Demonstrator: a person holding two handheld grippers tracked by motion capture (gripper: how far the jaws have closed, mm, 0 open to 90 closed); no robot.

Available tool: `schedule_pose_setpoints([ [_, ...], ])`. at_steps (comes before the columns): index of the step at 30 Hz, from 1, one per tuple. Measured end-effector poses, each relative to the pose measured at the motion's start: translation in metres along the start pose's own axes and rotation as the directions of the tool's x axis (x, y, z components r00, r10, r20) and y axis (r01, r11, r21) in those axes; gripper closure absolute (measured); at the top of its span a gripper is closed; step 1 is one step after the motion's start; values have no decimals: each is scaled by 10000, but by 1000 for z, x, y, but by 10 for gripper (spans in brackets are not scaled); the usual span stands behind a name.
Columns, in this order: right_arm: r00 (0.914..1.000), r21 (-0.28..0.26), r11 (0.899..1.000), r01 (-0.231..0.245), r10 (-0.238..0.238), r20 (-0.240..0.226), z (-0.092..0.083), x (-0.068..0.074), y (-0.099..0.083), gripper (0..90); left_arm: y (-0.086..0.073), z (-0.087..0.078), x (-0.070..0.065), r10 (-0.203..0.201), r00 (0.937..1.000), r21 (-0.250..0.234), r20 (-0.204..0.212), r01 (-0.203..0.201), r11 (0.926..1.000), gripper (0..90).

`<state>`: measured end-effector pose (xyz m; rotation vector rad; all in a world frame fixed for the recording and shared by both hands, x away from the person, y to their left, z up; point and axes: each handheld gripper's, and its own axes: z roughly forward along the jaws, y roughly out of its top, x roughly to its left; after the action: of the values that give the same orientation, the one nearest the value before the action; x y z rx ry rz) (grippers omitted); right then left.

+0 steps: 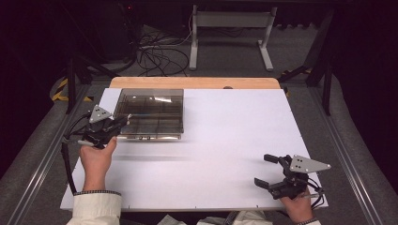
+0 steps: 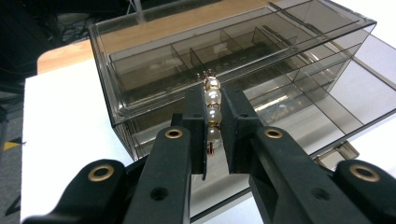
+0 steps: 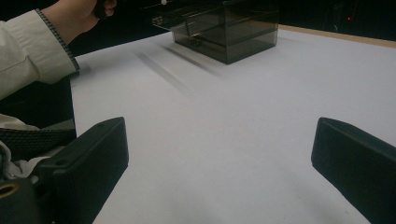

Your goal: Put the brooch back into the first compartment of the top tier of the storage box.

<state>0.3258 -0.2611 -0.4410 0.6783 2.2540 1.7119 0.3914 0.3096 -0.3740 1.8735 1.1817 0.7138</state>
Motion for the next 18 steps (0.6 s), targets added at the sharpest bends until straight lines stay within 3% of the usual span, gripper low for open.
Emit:
schedule_pose_setpoints([
  [18,10000,5,10000,33,-33,-48,0,0,0,44,-9,1,3,-235,9992,153,326,230,9996,816],
])
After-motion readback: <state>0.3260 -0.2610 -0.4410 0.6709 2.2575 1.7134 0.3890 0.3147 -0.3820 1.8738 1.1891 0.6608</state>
